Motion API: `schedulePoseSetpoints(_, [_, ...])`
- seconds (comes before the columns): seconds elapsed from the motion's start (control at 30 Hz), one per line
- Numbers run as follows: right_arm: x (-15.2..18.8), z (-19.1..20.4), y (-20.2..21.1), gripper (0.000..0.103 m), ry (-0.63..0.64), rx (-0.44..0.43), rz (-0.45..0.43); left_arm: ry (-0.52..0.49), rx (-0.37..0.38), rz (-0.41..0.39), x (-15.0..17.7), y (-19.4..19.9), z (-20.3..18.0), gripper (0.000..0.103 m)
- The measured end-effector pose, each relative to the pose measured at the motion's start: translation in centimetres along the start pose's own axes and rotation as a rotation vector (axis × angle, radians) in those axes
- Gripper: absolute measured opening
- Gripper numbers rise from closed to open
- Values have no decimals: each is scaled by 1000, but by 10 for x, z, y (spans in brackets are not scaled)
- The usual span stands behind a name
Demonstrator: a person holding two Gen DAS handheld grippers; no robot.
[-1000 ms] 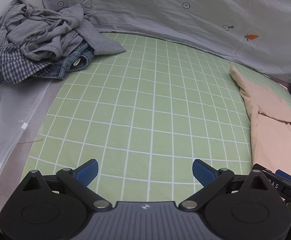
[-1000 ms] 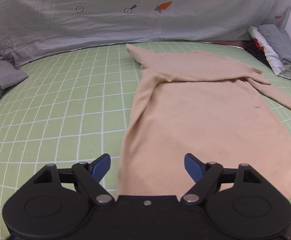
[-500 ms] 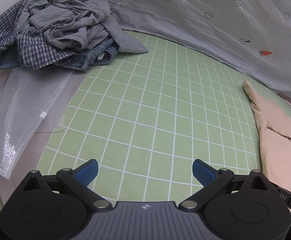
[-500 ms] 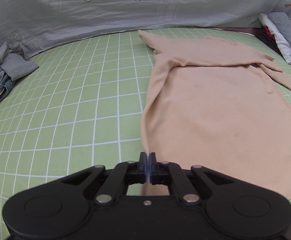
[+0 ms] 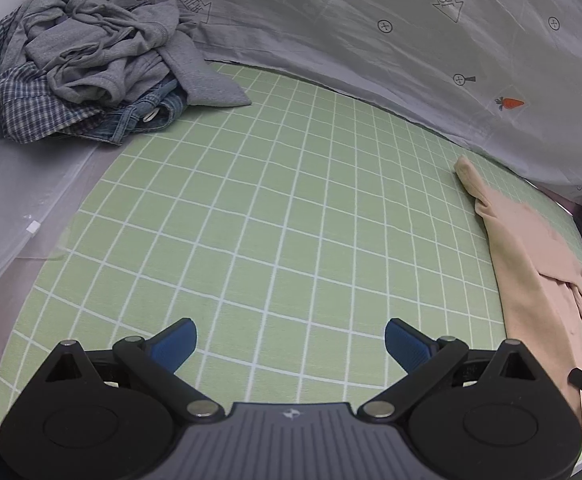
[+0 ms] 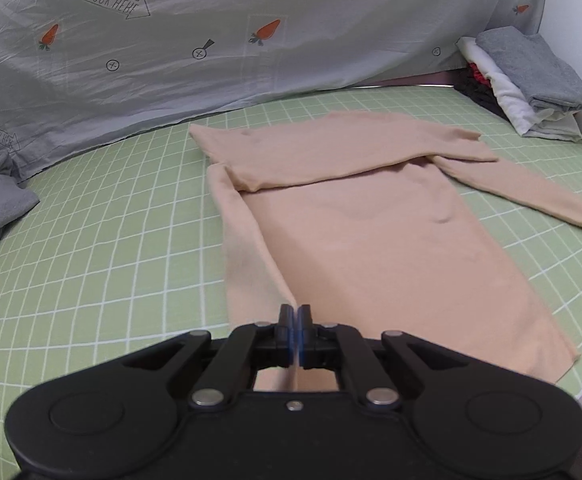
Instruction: Fold clothes
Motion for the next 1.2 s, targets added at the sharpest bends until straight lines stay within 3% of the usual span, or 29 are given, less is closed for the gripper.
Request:
schedulePoseSetpoints(0.17, [-6, -39, -21, 2, -9, -12, 47, -11, -29, 1, 10, 3, -39, 100])
schedulePoseSetpoints(0.37, [2, -58, -54, 6, 55, -30, 161, -10, -75, -1, 21, 6, -79, 100])
schedulePoseSetpoints(0.47, [-2, -66, -55, 14, 84, -76, 191, 10, -95, -4, 23, 5, -96, 100])
schedulePoseSetpoints(0.53, [-8, -77, -52, 31, 74, -119, 196, 29, -101, -4, 23, 2, -107, 100])
schedulePoseSetpoints(0.67, [-25, -106, -47, 40, -7, -195, 188, 59, -106, -6, 21, -8, -130, 100])
schedulePoseSetpoints(0.73, [-36, -122, -46, 47, -27, -184, 166, 78, -107, -5, 18, -15, -142, 100])
schedulePoseSetpoints(1.2, [-103, -229, -88, 51, -166, -25, 85, 67, -107, 92, -25, -108, -216, 100])
Point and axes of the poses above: each gripper's, at about its wrist camera, not at the fingertips, and y roughly against the way its jaws point, z to its left, x to its underside, the point moved 1 cm from there along -y, roughly the way its jaws point, and after that the axes turned 3 degrees about -y, right-handed, at the moved point
